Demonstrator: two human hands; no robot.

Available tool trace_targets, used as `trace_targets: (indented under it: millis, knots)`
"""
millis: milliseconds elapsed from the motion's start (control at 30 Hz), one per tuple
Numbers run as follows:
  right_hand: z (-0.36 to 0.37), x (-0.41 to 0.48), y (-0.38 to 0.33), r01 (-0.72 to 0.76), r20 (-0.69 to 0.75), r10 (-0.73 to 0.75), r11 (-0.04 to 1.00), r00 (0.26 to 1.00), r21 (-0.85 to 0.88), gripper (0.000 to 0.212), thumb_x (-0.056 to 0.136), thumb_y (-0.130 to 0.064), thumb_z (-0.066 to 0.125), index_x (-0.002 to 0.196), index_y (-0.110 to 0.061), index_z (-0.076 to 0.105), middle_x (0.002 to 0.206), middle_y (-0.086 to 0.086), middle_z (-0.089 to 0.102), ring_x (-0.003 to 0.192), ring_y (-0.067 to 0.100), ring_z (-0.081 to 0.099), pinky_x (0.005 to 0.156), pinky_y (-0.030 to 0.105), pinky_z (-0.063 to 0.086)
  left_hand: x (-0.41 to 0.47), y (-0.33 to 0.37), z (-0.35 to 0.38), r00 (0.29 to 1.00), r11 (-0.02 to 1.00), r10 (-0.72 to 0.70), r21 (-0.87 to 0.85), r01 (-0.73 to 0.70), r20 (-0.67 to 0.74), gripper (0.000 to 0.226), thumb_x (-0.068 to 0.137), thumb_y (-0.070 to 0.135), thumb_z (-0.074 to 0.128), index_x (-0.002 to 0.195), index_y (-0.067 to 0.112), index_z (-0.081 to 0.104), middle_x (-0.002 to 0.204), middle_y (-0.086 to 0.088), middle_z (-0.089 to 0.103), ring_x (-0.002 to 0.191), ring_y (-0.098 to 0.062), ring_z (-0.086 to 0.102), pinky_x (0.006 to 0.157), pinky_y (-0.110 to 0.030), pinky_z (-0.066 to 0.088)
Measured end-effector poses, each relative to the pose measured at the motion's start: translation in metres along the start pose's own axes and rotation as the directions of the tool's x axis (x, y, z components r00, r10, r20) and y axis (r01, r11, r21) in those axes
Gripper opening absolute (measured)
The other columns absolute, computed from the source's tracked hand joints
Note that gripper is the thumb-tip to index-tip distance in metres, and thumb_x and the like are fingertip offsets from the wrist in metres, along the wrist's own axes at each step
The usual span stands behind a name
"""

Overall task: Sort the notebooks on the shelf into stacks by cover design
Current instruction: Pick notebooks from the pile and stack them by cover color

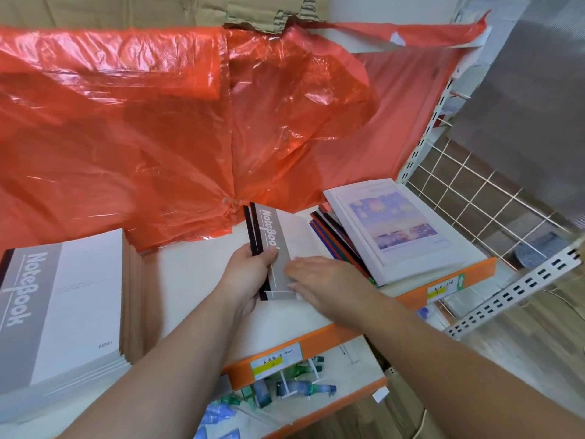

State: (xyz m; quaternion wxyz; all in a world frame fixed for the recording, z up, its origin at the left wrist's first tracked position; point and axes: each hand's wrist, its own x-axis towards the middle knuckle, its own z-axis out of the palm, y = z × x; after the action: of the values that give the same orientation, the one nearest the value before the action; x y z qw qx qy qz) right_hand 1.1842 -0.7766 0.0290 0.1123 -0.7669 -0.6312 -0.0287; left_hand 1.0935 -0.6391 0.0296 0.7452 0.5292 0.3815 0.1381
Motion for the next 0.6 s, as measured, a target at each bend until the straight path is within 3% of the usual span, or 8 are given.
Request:
trace_targets:
  millis: [33,100,233,333,433,500,600]
  knots:
    - [-0.005,-0.001,0.008,-0.07,0.056,0.071,0.997,0.996,-0.017,0.04,0.102,-0.033,0.038,0.129,-0.011,0.058,0.135,0.005,0.058,0.128,0.02,0.05,0.106,0.033,0.041,0.0,0.0,-0.002,1.0,1.0,-0.003,0.009,0.003,-0.003,0.017,0.1,0.011,0.053,0.113,0.01,0.065,0.099,-0.009,0.075,0.082,-0.023,0.073,0.063,-0.034,0.058]
    - [-0.01,-0.004,0.027,-0.186,0.031,0.189,0.98,0.981,-0.076,0.039,0.104,-0.031,0.037,0.135,-0.011,0.05,0.142,0.006,0.049,0.134,0.022,0.038,0.111,0.027,0.023,-0.001,0.001,-0.004,1.0,1.0,-0.008,0.018,0.008,-0.001,0.018,0.101,0.01,0.051,0.11,0.014,0.065,0.1,-0.007,0.075,0.084,-0.023,0.072,0.063,-0.033,0.058]
    - [-0.01,-0.009,0.05,-0.38,0.001,0.382,0.918,0.924,-0.115,0.041,0.103,-0.033,0.037,0.135,-0.011,0.046,0.138,0.006,0.05,0.13,0.022,0.039,0.108,0.028,0.025,-0.005,0.002,-0.005,0.999,1.0,-0.014,0.008,0.014,0.037,0.021,0.102,0.01,0.048,0.113,0.015,0.064,0.101,-0.006,0.075,0.084,-0.022,0.073,0.063,-0.032,0.058]
    - [-0.008,-0.005,0.047,-0.478,-0.012,0.501,0.833,0.865,0.279,0.038,0.1,-0.034,0.045,0.135,-0.02,0.048,0.133,-0.001,0.056,0.122,0.02,0.049,0.098,0.034,0.041,-0.009,0.003,-0.008,0.991,1.0,0.011,-0.027,-0.008,0.13,0.022,0.103,0.013,0.048,0.118,0.019,0.063,0.107,-0.004,0.075,0.088,-0.02,0.073,0.068,-0.034,0.058]
    - [-0.01,0.006,0.036,-0.491,0.058,0.627,0.547,0.777,0.678,0.033,0.099,-0.03,0.047,0.132,-0.026,0.054,0.125,-0.01,0.062,0.113,0.011,0.057,0.088,0.028,0.046,-0.012,0.005,-0.009,0.977,0.995,0.073,-0.077,-0.058,0.201,0.024,0.102,0.012,0.048,0.119,0.021,0.062,0.109,-0.002,0.075,0.091,-0.017,0.073,0.07,-0.032,0.059]
    - [-0.014,0.011,0.031,-0.46,0.093,0.663,0.405,0.743,0.79,0.031,0.1,-0.025,0.047,0.129,-0.026,0.056,0.12,-0.013,0.064,0.11,0.007,0.059,0.084,0.024,0.047,-0.011,0.007,-0.012,0.971,0.988,0.155,-0.036,-0.151,0.182,0.026,0.101,0.01,0.05,0.12,0.021,0.063,0.111,0.0,0.074,0.098,-0.017,0.071,0.077,-0.033,0.058]
    - [-0.022,0.018,0.026,-0.353,0.006,0.647,0.409,0.762,0.841,0.029,0.099,-0.015,0.046,0.126,-0.024,0.054,0.115,-0.018,0.062,0.105,-0.005,0.056,0.081,0.012,0.045,-0.005,0.013,-0.021,0.939,0.929,0.33,0.14,-0.342,0.099,0.028,0.098,0.007,0.056,0.115,0.026,0.066,0.112,0.006,0.073,0.107,-0.017,0.068,0.089,-0.034,0.053]
